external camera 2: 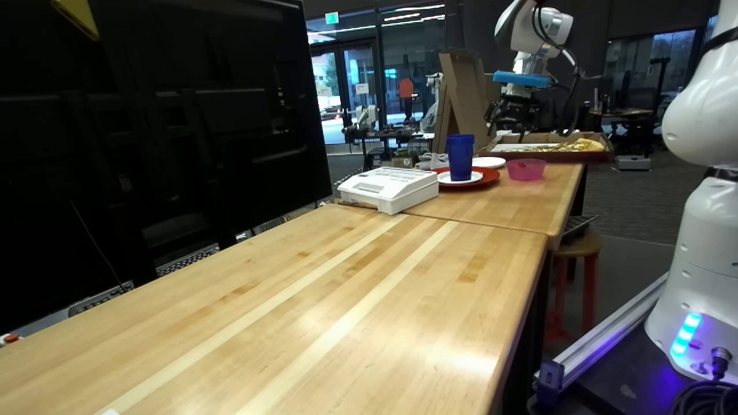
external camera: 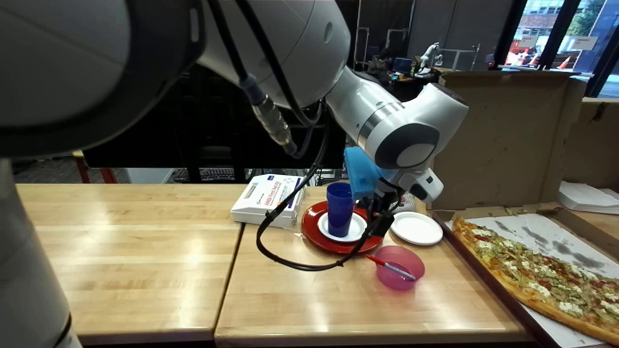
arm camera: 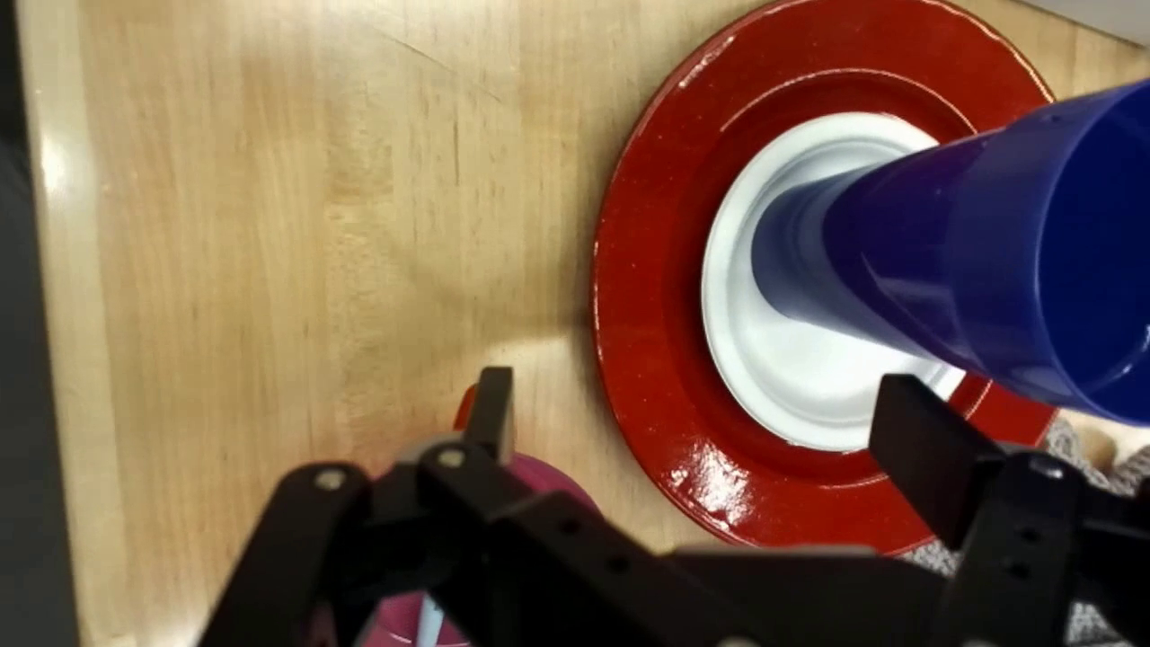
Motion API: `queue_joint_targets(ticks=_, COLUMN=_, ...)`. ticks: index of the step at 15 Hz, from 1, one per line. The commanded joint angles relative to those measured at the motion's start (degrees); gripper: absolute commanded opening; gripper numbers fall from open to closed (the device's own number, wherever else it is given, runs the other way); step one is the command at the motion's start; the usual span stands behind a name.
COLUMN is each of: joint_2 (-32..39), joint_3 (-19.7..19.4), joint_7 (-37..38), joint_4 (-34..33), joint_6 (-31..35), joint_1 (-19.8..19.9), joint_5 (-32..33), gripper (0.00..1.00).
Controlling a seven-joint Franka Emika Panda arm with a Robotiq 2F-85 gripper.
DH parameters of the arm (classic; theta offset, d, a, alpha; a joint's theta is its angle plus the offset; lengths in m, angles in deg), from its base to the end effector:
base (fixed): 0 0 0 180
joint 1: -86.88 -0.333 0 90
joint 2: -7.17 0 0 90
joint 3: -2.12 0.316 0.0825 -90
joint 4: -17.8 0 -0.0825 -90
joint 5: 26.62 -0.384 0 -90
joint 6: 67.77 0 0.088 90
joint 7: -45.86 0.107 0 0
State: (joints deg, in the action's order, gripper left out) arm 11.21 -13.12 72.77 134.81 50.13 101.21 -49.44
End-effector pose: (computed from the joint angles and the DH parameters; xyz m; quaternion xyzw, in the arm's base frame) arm 0.4982 -0.2568 0.4079 -0.8187 0.5499 0.0211 0.1638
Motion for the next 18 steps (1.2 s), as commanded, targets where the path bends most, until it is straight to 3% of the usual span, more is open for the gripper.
queue_joint_targets(ticks=1, joint_2=0.31, joint_3=-0.08, joint_7=4.15, joint_4=0.70, joint_6=2.79, joint_1=0.34, joint_5=-3.63, gripper=1.00)
queue_joint_targets(ticks=5, joint_2=0.51, joint_3=-0.79, joint_7=4.93, joint_4=1.28, joint_6=3.17, joint_1=1.13, joint_5=-6.78, gripper=1.00)
queue_joint_targets(ticks=18, joint_2=0.14, joint_3=-3.69, joint_7=9.91, joint_4=3.22, joint_6=3.45, joint_1=3.82, joint_5=-6.72, gripper=1.00)
